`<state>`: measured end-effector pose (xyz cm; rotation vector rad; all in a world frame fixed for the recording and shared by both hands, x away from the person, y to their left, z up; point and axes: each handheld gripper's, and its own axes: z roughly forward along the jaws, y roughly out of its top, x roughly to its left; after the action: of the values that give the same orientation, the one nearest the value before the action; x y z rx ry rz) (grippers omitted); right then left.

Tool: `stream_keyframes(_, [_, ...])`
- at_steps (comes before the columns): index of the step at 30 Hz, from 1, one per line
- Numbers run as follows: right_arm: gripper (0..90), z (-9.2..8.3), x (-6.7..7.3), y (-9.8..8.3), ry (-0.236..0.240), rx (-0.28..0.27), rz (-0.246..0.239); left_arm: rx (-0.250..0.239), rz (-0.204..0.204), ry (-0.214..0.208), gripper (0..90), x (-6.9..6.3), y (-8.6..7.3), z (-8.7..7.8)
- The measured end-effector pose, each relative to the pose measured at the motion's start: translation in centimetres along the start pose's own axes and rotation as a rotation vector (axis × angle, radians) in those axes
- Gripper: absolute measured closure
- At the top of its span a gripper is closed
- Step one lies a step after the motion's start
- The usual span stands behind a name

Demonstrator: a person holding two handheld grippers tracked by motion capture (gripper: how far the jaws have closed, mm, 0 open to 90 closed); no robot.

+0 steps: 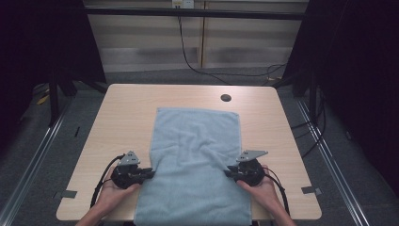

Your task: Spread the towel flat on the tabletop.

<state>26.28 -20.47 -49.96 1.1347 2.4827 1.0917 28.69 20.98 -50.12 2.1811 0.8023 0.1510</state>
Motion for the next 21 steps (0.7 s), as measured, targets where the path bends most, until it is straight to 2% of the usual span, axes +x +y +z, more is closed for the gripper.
stream_keyframes(6, [74.1,-0.8,1.1,-1.1,0.006,-0.012,-0.007,0.023,0.011,-0.009,79.9,-1.3,-0.7,-0.8])
stream_keyframes(9, [71.2,-1.2,1.6,-1.5,0.006,-0.013,-0.013,0.028,-0.001,-0.031,79.8,-1.8,-1.3,-1.4])
stream_keyframes(14, [71.4,-2.0,2.8,-2.4,0.028,0.001,-0.014,0.038,0.010,-0.061,79.8,-3.0,-2.2,-2.3])
stream_keyframes(15, [66.9,-2.3,3.2,-2.7,0.037,-0.003,-0.017,0.043,0.015,-0.062,77.4,-3.2,-2.3,-2.4])
stream_keyframes(16, [66.9,-2.3,3.2,-2.7,0.037,-0.003,-0.017,0.041,0.013,-0.065,77.4,-3.2,-2.4,-2.5])
stream_keyframes(17, [58.3,-2.4,3.1,-2.7,0.045,-0.006,0.005,0.037,0.011,-0.061,71.4,-3.1,-2.3,-2.6])
stream_keyframes(19, [56.7,-2.5,2.9,-2.6,0.050,-0.019,0.014,0.017,0.004,-0.065,69.0,-2.9,-2.0,-2.6])
stream_keyframes(21, [54.3,-2.7,2.5,-2.2,0.060,-0.057,0.039,-0.012,-0.008,-0.063,63.2,-2.6,-1.3,-2.7])
